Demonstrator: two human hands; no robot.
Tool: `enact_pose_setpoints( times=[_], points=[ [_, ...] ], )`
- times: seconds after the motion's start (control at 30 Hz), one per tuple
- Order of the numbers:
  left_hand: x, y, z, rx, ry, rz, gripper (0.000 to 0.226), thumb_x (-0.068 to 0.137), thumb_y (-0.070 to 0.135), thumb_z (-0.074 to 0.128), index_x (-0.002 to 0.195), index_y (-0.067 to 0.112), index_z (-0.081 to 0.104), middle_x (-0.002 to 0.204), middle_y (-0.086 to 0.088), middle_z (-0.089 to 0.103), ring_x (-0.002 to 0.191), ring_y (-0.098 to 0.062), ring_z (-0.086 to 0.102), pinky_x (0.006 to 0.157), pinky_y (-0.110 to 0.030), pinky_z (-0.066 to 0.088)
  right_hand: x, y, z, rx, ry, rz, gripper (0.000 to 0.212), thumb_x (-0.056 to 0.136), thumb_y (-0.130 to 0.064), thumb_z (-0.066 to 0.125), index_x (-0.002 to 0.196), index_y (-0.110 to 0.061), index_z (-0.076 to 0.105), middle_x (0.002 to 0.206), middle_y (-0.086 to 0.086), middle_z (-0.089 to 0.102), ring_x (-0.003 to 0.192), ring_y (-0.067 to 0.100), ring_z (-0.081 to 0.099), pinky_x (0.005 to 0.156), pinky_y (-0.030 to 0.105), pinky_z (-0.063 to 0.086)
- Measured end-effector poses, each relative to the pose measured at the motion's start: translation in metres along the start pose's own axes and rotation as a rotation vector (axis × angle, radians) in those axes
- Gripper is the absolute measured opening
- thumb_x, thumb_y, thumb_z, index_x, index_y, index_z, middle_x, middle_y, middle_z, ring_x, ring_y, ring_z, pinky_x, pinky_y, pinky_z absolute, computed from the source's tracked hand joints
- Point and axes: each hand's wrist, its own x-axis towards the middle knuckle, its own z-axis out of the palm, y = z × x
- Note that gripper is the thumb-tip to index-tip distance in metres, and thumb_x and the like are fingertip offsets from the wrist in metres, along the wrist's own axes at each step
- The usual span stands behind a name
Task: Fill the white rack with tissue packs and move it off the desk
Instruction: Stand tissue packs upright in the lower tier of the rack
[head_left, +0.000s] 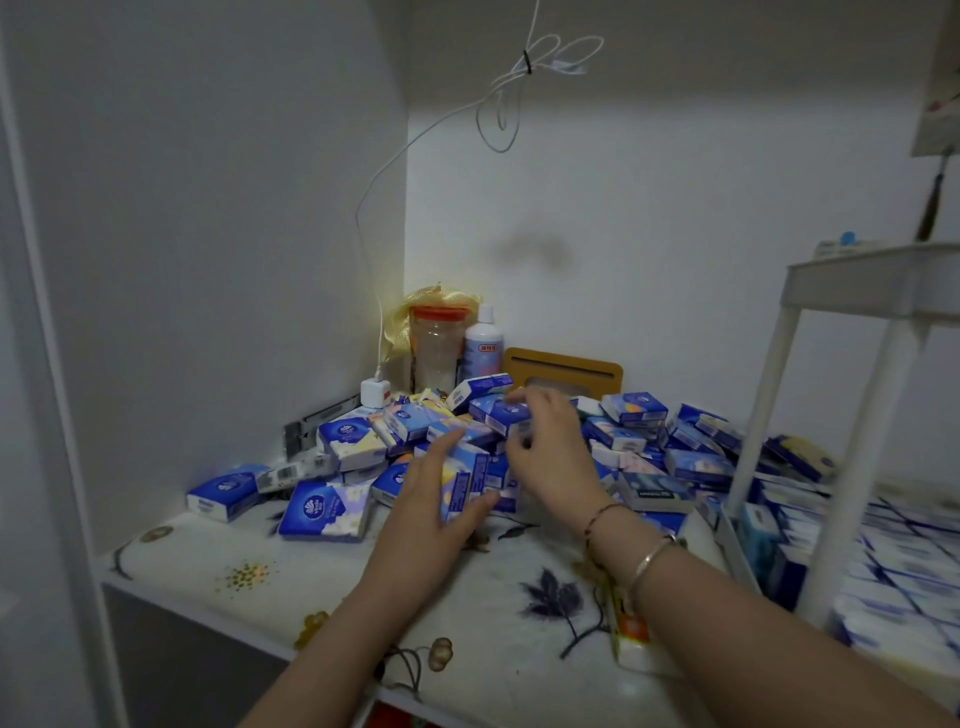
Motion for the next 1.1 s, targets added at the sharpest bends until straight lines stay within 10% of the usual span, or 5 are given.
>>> enact_pose_setpoints(
  times=[0.17, 0.37, 0.5, 0.8, 1.1],
  points=[
    [0.001, 0.0, 0.0, 0.03, 0.03, 0.027, 0.052, 0.085, 0.041, 0.065, 0.122, 0.054, 0.03, 0.124, 0.012, 0.04, 0.113, -0.01, 0.052, 0.09, -0.029, 0.044, 0.022, 0.018, 0.007, -0.322, -0.184, 0.002, 0.06, 0.089, -0.017, 0.056, 0.144, -0.028, 0.034, 0.154, 0.0, 0.03, 0.147, 0.025, 0.006, 0.118, 0.048, 0.01],
    [0.0, 0.001, -0.004, 0.049, 0.078, 0.078, 0.067, 0.081, 0.031, 0.073, 0.13, 0.049, 0.031, 0.126, 0.015, 0.04, 0.118, -0.009, 0.05, 0.095, -0.032, 0.048, 0.017, 0.005, 0.002, -0.237, 0.057, -0.081, 0.021, 0.091, -0.028, 0.052, 0.109, -0.021, 0.06, 0.108, 0.005, 0.064, 0.112, 0.024, 0.051, 0.09, 0.039, 0.046],
    [-0.002, 0.004, -0.008, -0.102, 0.143, 0.043, 0.084, 0.072, 0.022, 0.082, 0.133, 0.048, 0.031, 0.136, 0.012, 0.047, 0.117, -0.009, 0.056, 0.095, -0.034, 0.051, -0.018, -0.021, -0.031, -0.065, -0.074, -0.053, 0.013, 0.095, -0.032, 0.046, 0.098, -0.019, 0.048, 0.084, 0.002, 0.06, 0.076, 0.022, 0.057, 0.059, 0.035, 0.043],
    [-0.02, 0.065, 0.016, -0.134, -0.006, 0.207, 0.061, 0.068, 0.021, 0.084, 0.11, 0.042, 0.044, 0.108, 0.026, 0.057, 0.101, 0.015, 0.055, 0.077, -0.003, 0.043, -0.066, -0.022, -0.117, 0.071, -0.177, 0.058, 0.027, 0.096, -0.037, 0.044, 0.096, -0.013, 0.056, 0.085, 0.007, 0.065, 0.077, 0.023, 0.064, 0.071, 0.044, 0.053],
    [-0.029, 0.17, 0.048, -0.149, -0.078, 0.459, 0.051, 0.072, 0.032, 0.081, 0.109, 0.04, 0.046, 0.103, 0.018, 0.058, 0.097, 0.006, 0.058, 0.074, -0.011, 0.048, -0.108, -0.013, -0.21, 0.145, -0.052, 0.099, 0.038, 0.097, -0.044, 0.038, 0.097, -0.013, 0.06, 0.087, 0.004, 0.064, 0.08, 0.019, 0.064, 0.069, 0.046, 0.057]
  ],
)
